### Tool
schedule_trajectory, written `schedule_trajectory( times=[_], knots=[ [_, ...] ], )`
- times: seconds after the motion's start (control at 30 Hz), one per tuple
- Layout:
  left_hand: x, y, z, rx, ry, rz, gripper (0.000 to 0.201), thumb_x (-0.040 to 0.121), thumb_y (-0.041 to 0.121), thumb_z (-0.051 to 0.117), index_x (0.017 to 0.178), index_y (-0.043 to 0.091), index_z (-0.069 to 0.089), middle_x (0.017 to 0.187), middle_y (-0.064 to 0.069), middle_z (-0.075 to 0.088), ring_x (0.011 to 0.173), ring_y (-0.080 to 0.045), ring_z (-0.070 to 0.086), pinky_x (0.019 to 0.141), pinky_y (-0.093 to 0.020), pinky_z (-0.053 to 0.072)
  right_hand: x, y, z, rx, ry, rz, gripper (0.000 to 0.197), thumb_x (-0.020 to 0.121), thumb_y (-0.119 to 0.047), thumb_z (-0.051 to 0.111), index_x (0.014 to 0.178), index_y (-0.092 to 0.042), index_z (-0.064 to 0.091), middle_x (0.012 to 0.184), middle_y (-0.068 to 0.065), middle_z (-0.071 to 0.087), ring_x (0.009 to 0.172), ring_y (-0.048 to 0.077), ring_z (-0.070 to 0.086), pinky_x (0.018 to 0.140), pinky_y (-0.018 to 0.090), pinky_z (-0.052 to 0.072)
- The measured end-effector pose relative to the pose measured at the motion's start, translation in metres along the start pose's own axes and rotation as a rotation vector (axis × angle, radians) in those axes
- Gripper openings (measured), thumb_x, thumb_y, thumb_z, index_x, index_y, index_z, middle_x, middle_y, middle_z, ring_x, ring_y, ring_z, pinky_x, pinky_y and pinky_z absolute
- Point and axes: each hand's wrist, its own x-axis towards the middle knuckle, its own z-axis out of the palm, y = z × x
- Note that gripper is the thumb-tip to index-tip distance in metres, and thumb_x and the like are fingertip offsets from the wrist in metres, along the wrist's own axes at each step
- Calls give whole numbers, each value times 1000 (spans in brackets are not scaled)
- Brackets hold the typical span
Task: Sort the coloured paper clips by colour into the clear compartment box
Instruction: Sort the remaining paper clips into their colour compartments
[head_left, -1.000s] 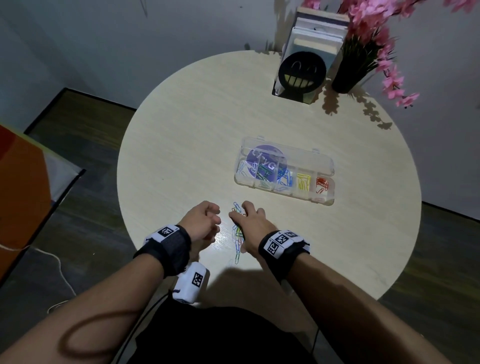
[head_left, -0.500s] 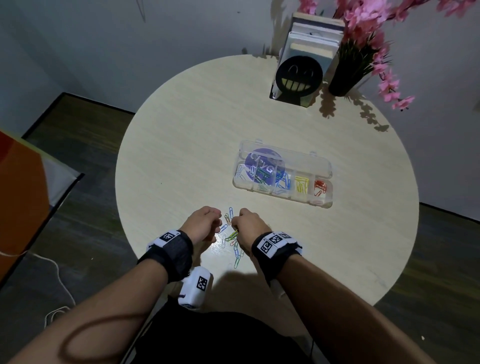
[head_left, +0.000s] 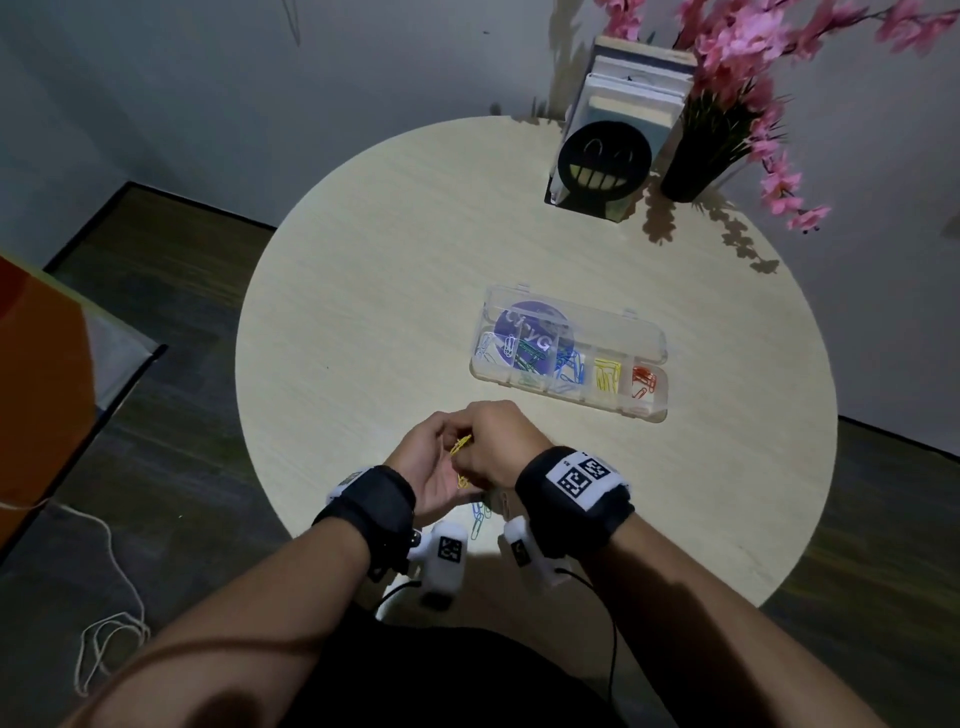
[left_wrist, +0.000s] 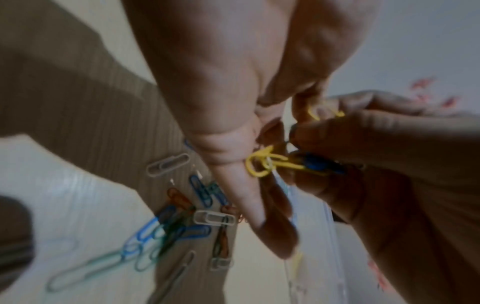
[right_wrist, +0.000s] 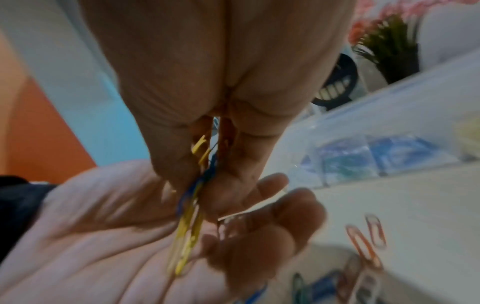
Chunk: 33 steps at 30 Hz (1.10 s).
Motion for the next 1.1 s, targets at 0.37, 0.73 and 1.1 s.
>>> schedule_trajectory(
  times=[0.37,0.73,1.1],
  knots=[
    [-12,28,-24,-177,161,125,22,87,14,44,77,1,58,65,-15,63,50,-23,60,47,-21,52,8,47,10,-347,-38,100,86,62,-29,84,134,-35,37,138,3,38,123,27,42,89,44,48],
    [-13,25,-39,-117,227,186,31,94,17,39,82,-3,59,67,-17,65,49,-23,63,49,-22,54,21,59,54,-475,-48,-133,37,81,-18,67,115,-27,56,133,1,38,116,29,35,85,42,48],
    [-7,21,-31,-74,228,160,31,93,17,39,85,-4,61,68,-18,67,54,-25,65,56,-27,57,23,57,52,-400,15,25,28,87,2,46,102,-15,62,109,7,47,105,30,48,66,32,37]
  ],
)
